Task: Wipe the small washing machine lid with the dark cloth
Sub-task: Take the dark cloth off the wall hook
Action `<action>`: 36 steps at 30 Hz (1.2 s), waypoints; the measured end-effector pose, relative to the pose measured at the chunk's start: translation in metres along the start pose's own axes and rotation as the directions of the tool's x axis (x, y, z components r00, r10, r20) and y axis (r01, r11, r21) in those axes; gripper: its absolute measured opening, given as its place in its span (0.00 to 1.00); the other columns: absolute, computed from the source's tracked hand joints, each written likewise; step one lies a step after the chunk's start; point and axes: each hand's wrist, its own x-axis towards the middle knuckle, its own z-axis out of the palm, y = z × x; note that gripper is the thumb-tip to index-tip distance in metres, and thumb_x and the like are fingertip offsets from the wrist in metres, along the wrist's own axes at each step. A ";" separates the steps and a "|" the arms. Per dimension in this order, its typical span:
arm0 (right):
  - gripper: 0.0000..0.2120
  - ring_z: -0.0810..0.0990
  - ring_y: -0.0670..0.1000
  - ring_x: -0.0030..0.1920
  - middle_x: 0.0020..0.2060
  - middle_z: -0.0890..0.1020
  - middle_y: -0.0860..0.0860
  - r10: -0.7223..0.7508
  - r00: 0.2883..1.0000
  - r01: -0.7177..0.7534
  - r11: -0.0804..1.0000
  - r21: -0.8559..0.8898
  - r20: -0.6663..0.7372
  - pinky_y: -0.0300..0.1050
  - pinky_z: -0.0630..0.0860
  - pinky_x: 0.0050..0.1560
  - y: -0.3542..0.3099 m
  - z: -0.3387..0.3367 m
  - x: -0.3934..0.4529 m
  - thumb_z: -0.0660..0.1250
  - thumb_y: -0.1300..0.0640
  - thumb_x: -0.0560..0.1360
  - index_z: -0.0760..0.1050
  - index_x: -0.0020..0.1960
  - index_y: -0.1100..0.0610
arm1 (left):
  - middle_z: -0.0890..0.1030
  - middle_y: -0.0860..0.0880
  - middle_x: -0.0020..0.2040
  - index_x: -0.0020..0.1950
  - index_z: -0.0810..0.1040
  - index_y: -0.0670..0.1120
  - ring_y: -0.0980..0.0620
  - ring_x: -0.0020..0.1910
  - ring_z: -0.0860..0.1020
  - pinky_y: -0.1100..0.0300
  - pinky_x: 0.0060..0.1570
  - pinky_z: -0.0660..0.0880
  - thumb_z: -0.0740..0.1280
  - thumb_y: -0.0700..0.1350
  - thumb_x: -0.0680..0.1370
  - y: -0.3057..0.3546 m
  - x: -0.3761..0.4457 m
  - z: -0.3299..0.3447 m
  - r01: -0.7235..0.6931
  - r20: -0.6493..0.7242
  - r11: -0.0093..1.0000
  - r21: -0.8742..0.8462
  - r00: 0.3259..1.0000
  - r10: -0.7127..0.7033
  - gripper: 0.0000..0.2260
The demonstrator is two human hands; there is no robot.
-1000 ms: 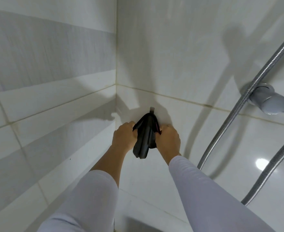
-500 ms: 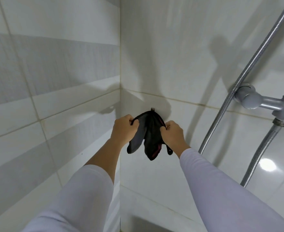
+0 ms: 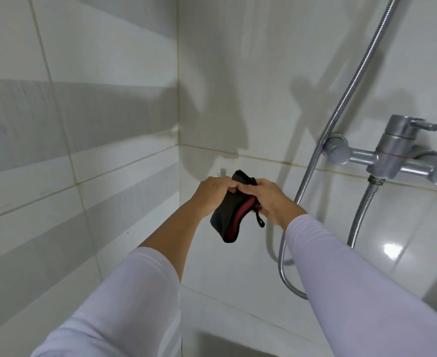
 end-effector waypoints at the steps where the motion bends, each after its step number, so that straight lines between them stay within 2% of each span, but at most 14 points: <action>1: 0.17 0.80 0.51 0.41 0.44 0.81 0.54 0.002 1.000 -0.002 1.000 -0.007 0.000 0.39 0.76 0.35 -0.001 -0.005 -0.005 0.68 0.61 0.74 0.73 0.62 0.61 | 0.81 0.47 0.55 0.56 0.82 0.45 0.49 0.58 0.76 0.61 0.57 0.69 0.57 0.45 0.80 0.001 -0.002 0.002 -0.026 -0.029 1.000 0.009 0.999 0.026 0.14; 4: 0.10 0.78 0.54 0.44 0.45 0.80 0.56 0.016 0.994 -0.014 1.000 -0.023 0.109 0.43 0.76 0.45 -0.008 -0.020 -0.022 0.63 0.67 0.75 0.74 0.55 0.58 | 0.76 0.49 0.61 0.62 0.76 0.47 0.50 0.62 0.73 0.58 0.58 0.67 0.62 0.44 0.78 -0.008 -0.008 0.011 0.015 -0.097 0.982 -0.190 0.995 -0.034 0.13; 6: 0.10 0.78 0.54 0.46 0.46 0.79 0.56 0.041 0.974 -0.031 0.998 -0.048 0.222 0.45 0.76 0.49 -0.011 -0.031 -0.035 0.61 0.68 0.76 0.74 0.55 0.60 | 0.73 0.51 0.66 0.68 0.69 0.49 0.52 0.65 0.70 0.55 0.62 0.65 0.65 0.48 0.74 -0.022 -0.017 0.018 0.131 0.060 0.923 -0.361 0.991 -0.117 0.22; 9: 0.12 0.79 0.53 0.45 0.46 0.80 0.55 0.081 0.956 -0.063 0.995 -0.072 0.282 0.44 0.76 0.49 -0.013 -0.046 -0.049 0.59 0.68 0.77 0.73 0.58 0.60 | 0.76 0.49 0.65 0.68 0.70 0.49 0.50 0.65 0.73 0.50 0.65 0.69 0.67 0.53 0.69 -0.041 -0.032 0.035 0.306 0.355 0.846 -0.436 0.923 -0.150 0.27; 13: 0.14 0.80 0.53 0.45 0.47 0.80 0.55 0.096 0.980 -0.080 0.992 -0.100 0.173 0.44 0.78 0.48 -0.005 -0.064 -0.059 0.60 0.68 0.76 0.75 0.59 0.57 | 0.79 0.46 0.63 0.68 0.71 0.44 0.48 0.63 0.76 0.54 0.62 0.73 0.65 0.47 0.77 -0.048 -0.040 0.057 0.380 0.459 0.797 -0.470 0.876 -0.147 0.20; 16: 0.13 0.79 0.52 0.44 0.48 0.80 0.55 0.081 0.996 -0.074 0.970 -0.231 0.023 0.47 0.78 0.52 0.006 -0.073 -0.064 0.62 0.67 0.76 0.76 0.57 0.53 | 0.80 0.46 0.62 0.67 0.72 0.43 0.47 0.61 0.78 0.53 0.60 0.76 0.67 0.49 0.77 -0.046 -0.038 0.066 0.468 0.494 0.793 -0.390 0.833 -0.249 0.20; 20: 0.16 0.79 0.53 0.49 0.50 0.80 0.51 -0.056 0.997 0.033 0.922 -0.385 -0.048 0.49 0.76 0.58 0.021 -0.077 -0.075 0.62 0.67 0.76 0.78 0.59 0.53 | 0.81 0.44 0.59 0.66 0.73 0.42 0.46 0.56 0.81 0.53 0.52 0.79 0.66 0.51 0.78 -0.041 -0.034 0.074 0.563 0.519 0.748 -0.350 0.782 -0.346 0.20; 23: 0.18 0.80 0.51 0.56 0.52 0.82 0.50 -0.189 0.982 0.157 0.855 -0.495 -0.014 0.46 0.73 0.65 0.036 -0.077 -0.084 0.62 0.69 0.75 0.80 0.60 0.56 | 0.82 0.40 0.50 0.63 0.72 0.38 0.45 0.46 0.81 0.55 0.39 0.80 0.59 0.45 0.80 -0.032 -0.034 0.076 0.575 0.495 0.640 -0.510 0.805 -0.328 0.16; 26: 0.20 0.80 0.50 0.57 0.58 0.82 0.51 -0.151 0.986 0.166 0.829 -0.535 0.073 0.45 0.73 0.66 0.049 -0.075 -0.093 0.62 0.72 0.73 0.80 0.60 0.56 | 0.78 0.37 0.48 0.65 0.68 0.33 0.41 0.41 0.79 0.55 0.32 0.81 0.54 0.47 0.79 -0.030 -0.031 0.074 0.584 0.497 0.409 -0.701 0.811 -0.308 0.22; 27: 0.21 0.78 0.49 0.58 0.61 0.80 0.50 -0.117 0.987 0.158 0.809 -0.567 0.108 0.43 0.71 0.67 0.050 -0.074 -0.096 0.62 0.72 0.73 0.80 0.60 0.55 | 0.78 0.36 0.50 0.65 0.67 0.32 0.40 0.42 0.80 0.54 0.32 0.81 0.55 0.50 0.78 -0.030 -0.030 0.074 0.596 0.514 0.392 -0.701 0.803 -0.301 0.24; 29: 0.18 0.76 0.49 0.60 0.62 0.79 0.47 0.002 0.990 0.092 0.760 -0.644 0.144 0.42 0.70 0.67 0.049 -0.072 -0.102 0.62 0.67 0.72 0.83 0.55 0.52 | 0.78 0.35 0.54 0.62 0.69 0.32 0.40 0.43 0.81 0.54 0.33 0.80 0.60 0.57 0.77 -0.029 -0.031 0.075 0.623 0.555 0.496 -0.605 0.776 -0.298 0.28; 32: 0.12 0.77 0.51 0.58 0.58 0.81 0.49 0.083 0.994 -0.022 0.782 -0.623 0.069 0.40 0.71 0.59 0.050 -0.075 -0.107 0.62 0.61 0.72 0.83 0.44 0.50 | 0.80 0.39 0.48 0.57 0.75 0.36 0.44 0.40 0.81 0.61 0.29 0.76 0.64 0.46 0.76 -0.026 -0.036 0.080 0.540 0.619 0.779 -0.317 0.741 -0.262 0.15; 34: 0.10 0.78 0.49 0.54 0.54 0.81 0.49 0.009 0.998 -0.042 0.826 -0.563 -0.061 0.40 0.71 0.54 0.059 -0.081 -0.108 0.62 0.60 0.73 0.81 0.46 0.51 | 0.79 0.39 0.44 0.56 0.75 0.35 0.44 0.38 0.80 0.62 0.27 0.73 0.62 0.38 0.75 -0.023 -0.039 0.088 0.495 0.650 0.844 -0.206 0.714 -0.260 0.12; 36: 0.13 0.76 0.47 0.57 0.55 0.78 0.47 0.010 0.992 -0.069 0.873 -0.483 -0.123 0.39 0.70 0.55 0.070 -0.089 -0.111 0.64 0.60 0.74 0.77 0.57 0.51 | 0.77 0.41 0.41 0.52 0.74 0.36 0.46 0.36 0.78 0.60 0.28 0.72 0.59 0.35 0.75 -0.022 -0.042 0.098 0.489 0.658 0.856 -0.167 0.702 -0.272 0.09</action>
